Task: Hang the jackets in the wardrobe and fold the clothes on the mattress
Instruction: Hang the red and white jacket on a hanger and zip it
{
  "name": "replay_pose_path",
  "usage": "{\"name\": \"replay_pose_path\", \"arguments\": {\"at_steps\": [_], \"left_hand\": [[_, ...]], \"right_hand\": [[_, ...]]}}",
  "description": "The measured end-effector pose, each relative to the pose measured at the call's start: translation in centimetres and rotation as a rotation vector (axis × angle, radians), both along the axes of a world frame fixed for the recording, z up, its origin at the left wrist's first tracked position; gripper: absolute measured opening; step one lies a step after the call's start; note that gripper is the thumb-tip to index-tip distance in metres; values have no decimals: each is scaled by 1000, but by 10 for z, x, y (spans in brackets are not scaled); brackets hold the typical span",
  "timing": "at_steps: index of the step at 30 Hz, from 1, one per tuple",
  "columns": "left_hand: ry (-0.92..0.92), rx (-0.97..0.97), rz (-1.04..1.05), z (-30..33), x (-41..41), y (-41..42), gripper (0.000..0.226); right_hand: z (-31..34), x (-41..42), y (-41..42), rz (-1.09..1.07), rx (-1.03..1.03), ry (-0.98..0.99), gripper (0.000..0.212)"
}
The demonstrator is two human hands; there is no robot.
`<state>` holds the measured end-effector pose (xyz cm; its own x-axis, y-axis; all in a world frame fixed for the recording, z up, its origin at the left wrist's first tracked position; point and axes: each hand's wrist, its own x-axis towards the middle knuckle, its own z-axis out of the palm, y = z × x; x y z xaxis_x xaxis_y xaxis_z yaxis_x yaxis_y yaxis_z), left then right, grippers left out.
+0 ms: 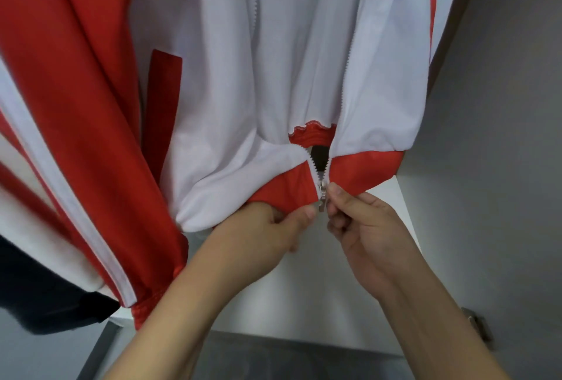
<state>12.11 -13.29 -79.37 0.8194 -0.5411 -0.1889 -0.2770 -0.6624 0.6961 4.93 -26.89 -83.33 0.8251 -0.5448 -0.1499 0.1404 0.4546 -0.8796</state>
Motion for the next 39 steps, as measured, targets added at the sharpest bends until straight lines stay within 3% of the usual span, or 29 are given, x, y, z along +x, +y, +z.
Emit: {"name": "replay_pose_path", "arguments": {"at_steps": [2,4,8,13,17,21,32,39], "left_hand": [[-8,152,-176,11,1,7,57],[-71,104,-260,24,-3,9,48],[-390,-70,-153,24,-4,1,23],[-322,-81,-119,3,0,-3,25],[-437,-80,-126,-2,-1,-5,13],[-544,-85,-112,-7,-4,-7,15],[-690,-114,-80,-18,-4,-13,14],[-839,-279,-92,-14,4,-9,20]], "right_hand": [[1,1,-3,1,-35,11,15],[2,0,-4,12,-79,26,20],[4,-3,-3,6,-197,55,41],[9,-6,-2,-3,-252,53,63],[9,-7,-4,-2,-252,53,53],[8,-7,-4,11,-259,52,36],[3,-7,-9,17,-259,52,35],[-1,-3,0,-28,-241,56,42]]}}
